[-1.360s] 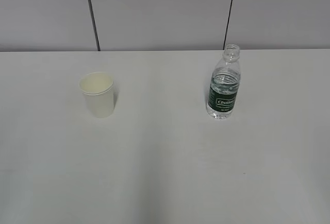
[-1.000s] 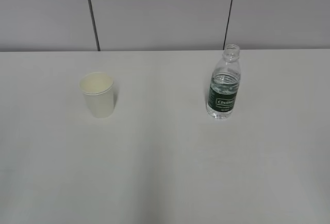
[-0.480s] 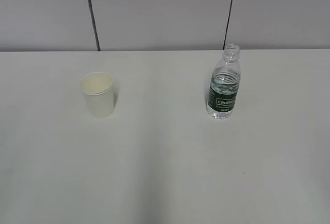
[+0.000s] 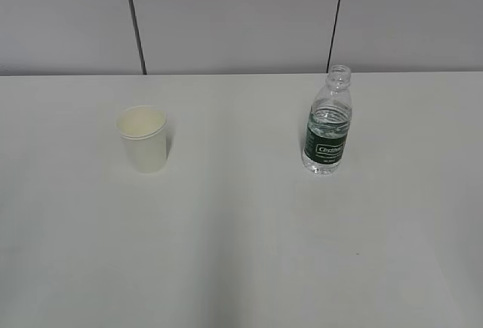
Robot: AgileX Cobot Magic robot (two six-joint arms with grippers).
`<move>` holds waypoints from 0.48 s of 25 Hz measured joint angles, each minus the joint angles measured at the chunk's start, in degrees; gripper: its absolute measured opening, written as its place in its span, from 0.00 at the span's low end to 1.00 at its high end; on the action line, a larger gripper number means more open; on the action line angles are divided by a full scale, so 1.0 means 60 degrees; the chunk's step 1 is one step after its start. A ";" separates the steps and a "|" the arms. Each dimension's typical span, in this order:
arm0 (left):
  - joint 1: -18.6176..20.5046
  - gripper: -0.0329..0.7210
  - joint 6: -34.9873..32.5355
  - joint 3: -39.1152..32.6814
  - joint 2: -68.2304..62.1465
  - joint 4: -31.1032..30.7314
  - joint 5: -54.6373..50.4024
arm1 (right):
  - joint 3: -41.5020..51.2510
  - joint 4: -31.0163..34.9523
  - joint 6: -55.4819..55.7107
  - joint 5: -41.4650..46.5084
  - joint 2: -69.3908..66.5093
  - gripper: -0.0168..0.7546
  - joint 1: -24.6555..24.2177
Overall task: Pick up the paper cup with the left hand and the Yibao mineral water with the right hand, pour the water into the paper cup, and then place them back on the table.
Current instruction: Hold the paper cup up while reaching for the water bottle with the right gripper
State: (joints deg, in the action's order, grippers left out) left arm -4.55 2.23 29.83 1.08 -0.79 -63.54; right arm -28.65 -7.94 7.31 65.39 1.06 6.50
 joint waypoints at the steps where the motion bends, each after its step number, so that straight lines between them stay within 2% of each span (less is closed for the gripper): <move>1: 0.0000 0.73 0.0000 0.0000 0.0000 0.0000 0.0009 | 0.0000 -0.0015 0.0000 0.0000 0.0000 0.78 0.0000; 5: 0.0000 0.82 0.0000 0.0174 0.0000 0.0000 0.0390 | 0.0000 -0.0015 0.0000 0.0000 0.0000 0.78 0.0000; 12: 0.0000 0.83 0.0000 0.0345 -0.0437 0.0000 0.2520 | -0.0194 -0.0235 0.0000 -0.0615 0.0000 0.78 0.0000</move>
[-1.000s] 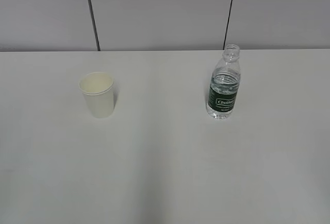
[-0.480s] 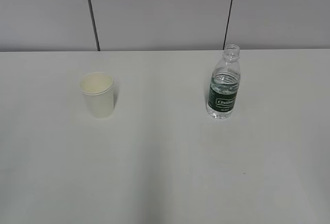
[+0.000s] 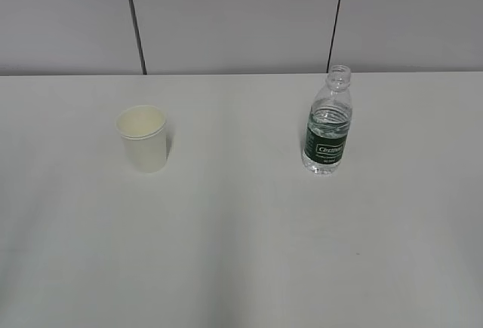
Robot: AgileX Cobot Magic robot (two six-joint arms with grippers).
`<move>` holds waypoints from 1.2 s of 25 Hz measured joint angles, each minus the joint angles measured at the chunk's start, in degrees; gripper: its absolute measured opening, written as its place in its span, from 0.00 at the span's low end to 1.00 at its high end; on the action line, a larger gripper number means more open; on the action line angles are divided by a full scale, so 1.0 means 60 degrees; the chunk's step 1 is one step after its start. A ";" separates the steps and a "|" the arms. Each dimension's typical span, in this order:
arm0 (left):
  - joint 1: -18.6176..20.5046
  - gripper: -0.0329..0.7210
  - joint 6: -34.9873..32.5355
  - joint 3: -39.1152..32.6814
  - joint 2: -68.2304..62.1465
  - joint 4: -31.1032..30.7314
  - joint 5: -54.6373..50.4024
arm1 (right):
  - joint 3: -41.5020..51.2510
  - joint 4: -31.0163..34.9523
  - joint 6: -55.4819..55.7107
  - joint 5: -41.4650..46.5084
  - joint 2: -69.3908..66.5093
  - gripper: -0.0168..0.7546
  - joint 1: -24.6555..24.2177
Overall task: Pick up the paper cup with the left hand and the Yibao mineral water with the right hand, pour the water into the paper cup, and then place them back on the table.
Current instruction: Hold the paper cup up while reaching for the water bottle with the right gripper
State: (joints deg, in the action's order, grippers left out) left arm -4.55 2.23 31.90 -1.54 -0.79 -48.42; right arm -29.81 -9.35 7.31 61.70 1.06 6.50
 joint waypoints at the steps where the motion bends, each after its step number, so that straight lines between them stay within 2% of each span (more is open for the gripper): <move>1: 0.0000 0.83 0.0000 0.0009 -0.0219 0.0000 0.0239 | 0.0000 -0.0006 0.0000 -0.0199 0.0000 0.78 0.0000; 6: -0.0003 0.83 0.0000 0.0009 -0.1449 0.0000 0.1608 | -0.0022 -0.0012 0.0000 -0.0533 0.0000 0.78 0.0000; 7: -0.0023 0.83 0.0000 0.0009 -0.1734 0.0000 0.1944 | -0.0022 -0.0028 0.0000 -0.1472 -0.0602 0.78 0.0000; 10: -0.0037 0.83 0.0000 0.0009 -0.2573 0.0000 0.2921 | -0.0022 -0.0028 0.0000 -0.1892 -0.0962 0.78 0.0000; 13: -0.0037 0.82 0.0000 0.0009 -0.3374 0.0000 0.3930 | -0.0022 -0.0121 0.0000 -0.3828 -0.2440 0.78 0.0000; 16: -0.0037 0.80 0.0000 0.0009 -0.4153 -0.0029 0.4732 | -0.0022 -0.0165 0.0000 -0.4684 -0.3024 0.78 0.0000; 18: -0.0037 0.79 0.0000 0.0009 -0.4576 -0.0037 0.5183 | -0.0022 -0.0170 0.0000 -0.5998 -0.4049 0.78 0.0000; 19: -0.0037 0.79 0.0000 0.0009 -0.4791 -0.0040 0.5405 | -0.0022 -0.0170 0.0000 -0.5998 -0.4049 0.78 0.0000; 21: -0.0037 0.79 0.0000 0.0009 -0.5147 -0.0067 0.5857 | -0.0022 -0.0186 0.0000 -0.7126 -0.4914 0.78 0.0000; 24: -0.0037 0.78 0.0000 0.0009 -0.5650 -0.0078 0.6524 | -0.0022 -0.0190 0.0000 -0.7332 -0.5070 0.78 0.0000; 25: -0.0037 0.78 0.0000 0.0009 -0.5830 -0.0078 0.6712 | -0.0022 -0.0206 0.0000 -0.8728 -0.6099 0.78 0.0000; 26: -0.0037 0.78 0.0000 0.0009 -0.6006 -0.0078 0.6882 | -0.0022 -0.0206 0.0000 -0.8728 -0.6099 0.78 0.0000; 27: -0.0037 0.78 0.0000 0.0009 -0.6184 -0.0078 0.6988 | -0.0022 -0.0206 0.0000 -0.9326 -0.6670 0.78 0.0000; 29: -0.0037 0.78 0.0000 0.0009 -0.6509 -0.0078 0.7245 | -0.0022 -0.0206 0.0000 -0.9326 -0.6670 0.78 0.0000; 30: -0.0037 0.78 0.0000 0.0009 -0.6673 -0.0078 0.7370 | -0.0022 -0.0211 0.0000 -1.0078 -0.7403 0.78 0.0000</move>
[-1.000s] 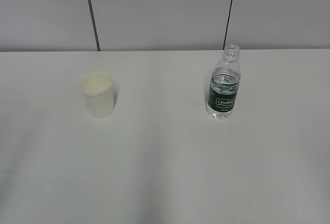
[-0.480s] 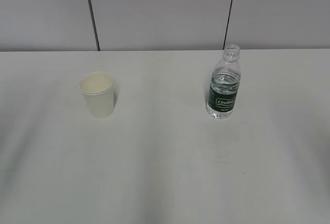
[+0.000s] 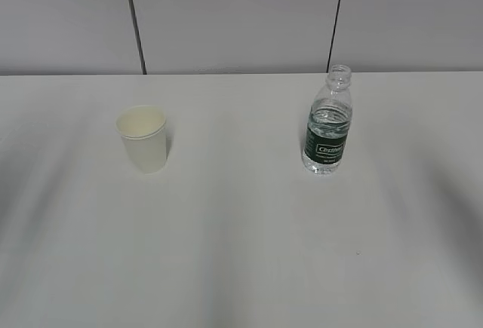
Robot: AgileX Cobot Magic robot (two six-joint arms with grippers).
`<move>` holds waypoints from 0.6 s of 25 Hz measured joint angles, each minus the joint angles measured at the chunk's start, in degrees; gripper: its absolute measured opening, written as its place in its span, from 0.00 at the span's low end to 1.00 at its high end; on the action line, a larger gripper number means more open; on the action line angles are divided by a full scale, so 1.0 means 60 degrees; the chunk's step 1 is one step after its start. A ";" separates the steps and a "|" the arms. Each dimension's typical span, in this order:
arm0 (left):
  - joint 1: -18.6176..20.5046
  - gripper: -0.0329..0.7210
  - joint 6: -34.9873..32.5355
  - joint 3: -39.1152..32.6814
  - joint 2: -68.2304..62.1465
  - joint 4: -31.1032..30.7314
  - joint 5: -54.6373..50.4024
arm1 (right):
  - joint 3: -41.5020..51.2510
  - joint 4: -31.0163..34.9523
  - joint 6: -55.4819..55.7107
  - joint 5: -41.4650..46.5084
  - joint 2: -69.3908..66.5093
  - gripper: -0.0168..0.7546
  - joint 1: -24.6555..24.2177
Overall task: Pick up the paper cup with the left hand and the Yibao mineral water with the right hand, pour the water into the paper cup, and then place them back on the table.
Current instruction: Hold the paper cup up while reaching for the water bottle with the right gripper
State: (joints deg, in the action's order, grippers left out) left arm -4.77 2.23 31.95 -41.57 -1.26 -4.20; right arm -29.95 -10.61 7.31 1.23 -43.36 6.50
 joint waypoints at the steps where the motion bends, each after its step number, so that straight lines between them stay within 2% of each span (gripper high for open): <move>1: 0.0000 0.78 0.0000 0.0000 -0.0128 0.0000 0.0102 | 0.0000 -0.0016 0.0000 -0.0333 -0.0375 0.78 0.0000; 10: 0.0000 0.78 0.0000 0.0000 -0.1491 -0.0187 0.1380 | 0.0137 -0.0059 0.0000 -0.2217 -0.2040 0.78 0.0000; 14: 0.0000 0.73 0.0000 -0.0086 -0.2062 -0.0217 0.2027 | 0.0410 -0.0059 0.0000 -0.2698 -0.2310 0.78 0.0000; 15: 0.0000 0.71 0.0000 -0.0187 -0.2188 -0.0217 0.2271 | 0.0681 -0.0063 0.0000 -0.3303 -0.2621 0.78 0.0000</move>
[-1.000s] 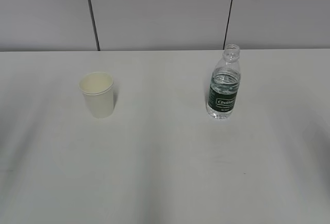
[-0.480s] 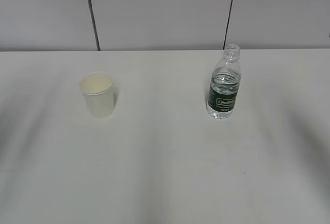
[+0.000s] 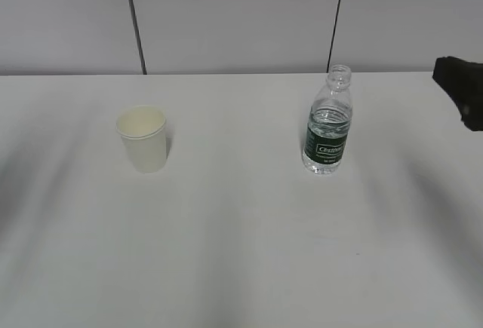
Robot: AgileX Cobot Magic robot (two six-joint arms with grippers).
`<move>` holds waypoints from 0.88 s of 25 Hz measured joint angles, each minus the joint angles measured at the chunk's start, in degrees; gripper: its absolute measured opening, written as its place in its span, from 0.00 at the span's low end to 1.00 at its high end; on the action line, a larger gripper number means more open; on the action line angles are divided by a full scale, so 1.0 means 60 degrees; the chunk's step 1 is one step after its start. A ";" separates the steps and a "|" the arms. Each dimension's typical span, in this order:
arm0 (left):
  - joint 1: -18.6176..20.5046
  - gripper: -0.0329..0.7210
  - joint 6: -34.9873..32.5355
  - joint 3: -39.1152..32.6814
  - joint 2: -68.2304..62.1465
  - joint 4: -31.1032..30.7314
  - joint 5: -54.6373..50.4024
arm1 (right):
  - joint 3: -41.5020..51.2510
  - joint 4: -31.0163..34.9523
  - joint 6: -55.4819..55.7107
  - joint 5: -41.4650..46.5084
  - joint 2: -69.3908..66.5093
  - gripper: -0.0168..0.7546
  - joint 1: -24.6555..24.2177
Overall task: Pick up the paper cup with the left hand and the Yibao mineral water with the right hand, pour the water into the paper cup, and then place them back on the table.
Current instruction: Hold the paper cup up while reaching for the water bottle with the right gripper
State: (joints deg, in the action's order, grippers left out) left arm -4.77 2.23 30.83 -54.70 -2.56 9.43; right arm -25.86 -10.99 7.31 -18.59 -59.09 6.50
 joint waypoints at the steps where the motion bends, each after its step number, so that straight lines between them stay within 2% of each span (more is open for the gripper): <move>1: 0.0000 0.70 0.0000 -0.0166 -0.0103 0.0000 0.0286 | 0.0141 0.0000 0.0000 -0.0350 -0.0157 0.78 0.0000; 6: 0.0000 0.68 0.0199 -0.1114 -0.0567 0.0042 0.1784 | 0.0558 -0.0035 0.0000 -0.1670 -0.0654 0.78 0.0000; 12: 0.0000 0.67 0.0780 -0.1718 -0.0709 -0.0128 0.2876 | 0.0602 -0.0056 -0.0004 -0.2598 -0.1074 0.78 0.0000; 16: -0.0036 0.66 0.1474 -0.2169 -0.1242 -0.0992 0.3780 | 0.0602 -0.0072 -0.0022 -0.3194 -0.1504 0.78 0.0000; 19: -0.0187 0.66 0.1649 -0.2274 -0.1805 -0.1757 0.4421 | 0.0602 -0.0072 -0.0022 -0.3391 -0.1669 0.78 0.0000; 22: -0.0361 0.66 0.1657 -0.2285 -0.2443 -0.2370 0.5057 | 0.0602 -0.0072 -0.0022 -0.4283 -0.2509 0.78 0.0000</move>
State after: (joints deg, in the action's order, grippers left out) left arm -6.94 12.18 17.12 -69.36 -16.78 39.77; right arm -22.25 -11.42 7.18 -44.29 -74.14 6.50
